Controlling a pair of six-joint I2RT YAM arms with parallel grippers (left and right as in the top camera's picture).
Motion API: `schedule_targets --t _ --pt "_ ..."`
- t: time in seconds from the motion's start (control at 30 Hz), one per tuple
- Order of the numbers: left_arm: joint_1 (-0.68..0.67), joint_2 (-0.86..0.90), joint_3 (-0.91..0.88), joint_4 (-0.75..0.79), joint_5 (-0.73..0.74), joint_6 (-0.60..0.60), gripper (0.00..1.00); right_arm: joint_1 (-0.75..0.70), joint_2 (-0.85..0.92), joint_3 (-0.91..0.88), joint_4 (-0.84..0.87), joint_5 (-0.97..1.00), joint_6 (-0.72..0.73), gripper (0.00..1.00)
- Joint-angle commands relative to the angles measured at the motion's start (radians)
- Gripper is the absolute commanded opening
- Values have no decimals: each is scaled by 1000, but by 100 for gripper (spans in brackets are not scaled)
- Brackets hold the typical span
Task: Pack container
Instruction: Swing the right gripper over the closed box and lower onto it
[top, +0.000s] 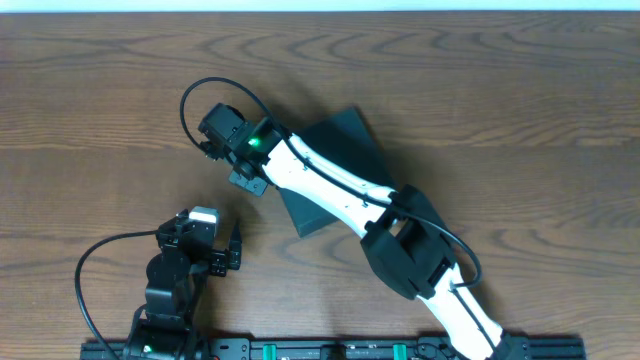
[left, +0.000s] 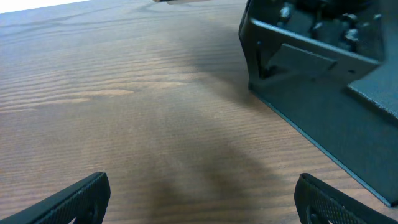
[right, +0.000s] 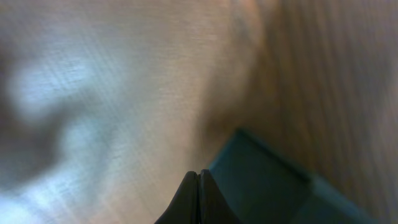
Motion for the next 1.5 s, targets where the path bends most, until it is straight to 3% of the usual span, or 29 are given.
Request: schedule_targets --t 0.0,0.67,0.93,1.17,1.27,1.47 --pt "3 -7 -29 -8 -11 10 95 -26 18 0 8 123 9 1" --pt "3 -7 -29 -8 -11 10 95 -116 36 2 92 258 9 1" --pt "3 -7 -29 -8 -11 10 95 -35 -149 5 51 160 48 1" --pt "3 -7 -29 -8 -11 10 95 26 -265 5 -134 444 246 1" --pt "3 -7 -29 -8 -11 10 96 29 -298 2 -222 406 387 1" --pt "3 -7 -29 -8 -11 10 95 -7 -392 -69 -212 212 325 1"
